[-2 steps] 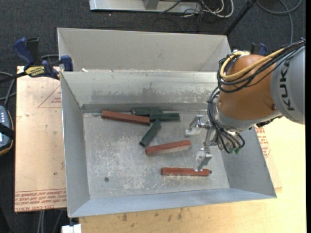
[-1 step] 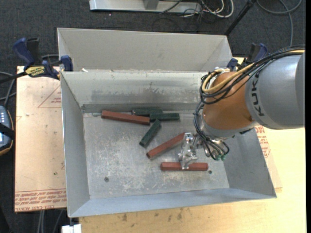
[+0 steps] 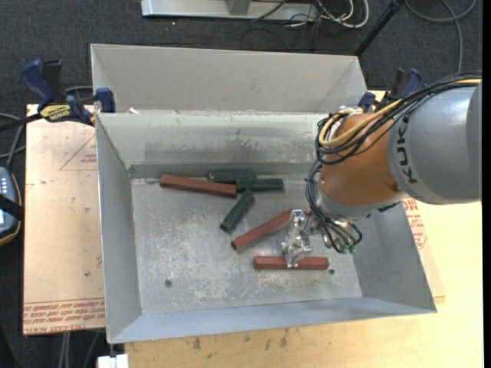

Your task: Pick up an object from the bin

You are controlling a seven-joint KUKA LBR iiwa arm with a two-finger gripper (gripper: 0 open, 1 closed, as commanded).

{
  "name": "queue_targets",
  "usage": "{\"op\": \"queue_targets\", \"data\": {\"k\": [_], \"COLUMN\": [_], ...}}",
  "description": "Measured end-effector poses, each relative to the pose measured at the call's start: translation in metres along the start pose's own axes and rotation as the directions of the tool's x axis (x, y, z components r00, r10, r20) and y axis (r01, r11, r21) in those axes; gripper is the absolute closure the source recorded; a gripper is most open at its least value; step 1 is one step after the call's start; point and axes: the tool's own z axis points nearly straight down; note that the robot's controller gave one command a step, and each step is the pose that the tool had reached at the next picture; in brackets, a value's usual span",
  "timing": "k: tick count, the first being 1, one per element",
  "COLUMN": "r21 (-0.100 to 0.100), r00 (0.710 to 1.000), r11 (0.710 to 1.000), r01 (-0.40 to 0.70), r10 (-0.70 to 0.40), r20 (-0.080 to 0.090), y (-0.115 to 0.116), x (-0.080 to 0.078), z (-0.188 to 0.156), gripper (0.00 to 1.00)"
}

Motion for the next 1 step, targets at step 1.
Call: {"op": "queue_targets", "data": {"k": [1], "r21": [0.001], "r00": [1.000], "r11": [1.000], "r01": [0.006], "r10": [-0.006], "r20": [0.009], "y": [0.0041], "x": [0.0058], "z": [-0.0370], "gripper": [1.00]}}
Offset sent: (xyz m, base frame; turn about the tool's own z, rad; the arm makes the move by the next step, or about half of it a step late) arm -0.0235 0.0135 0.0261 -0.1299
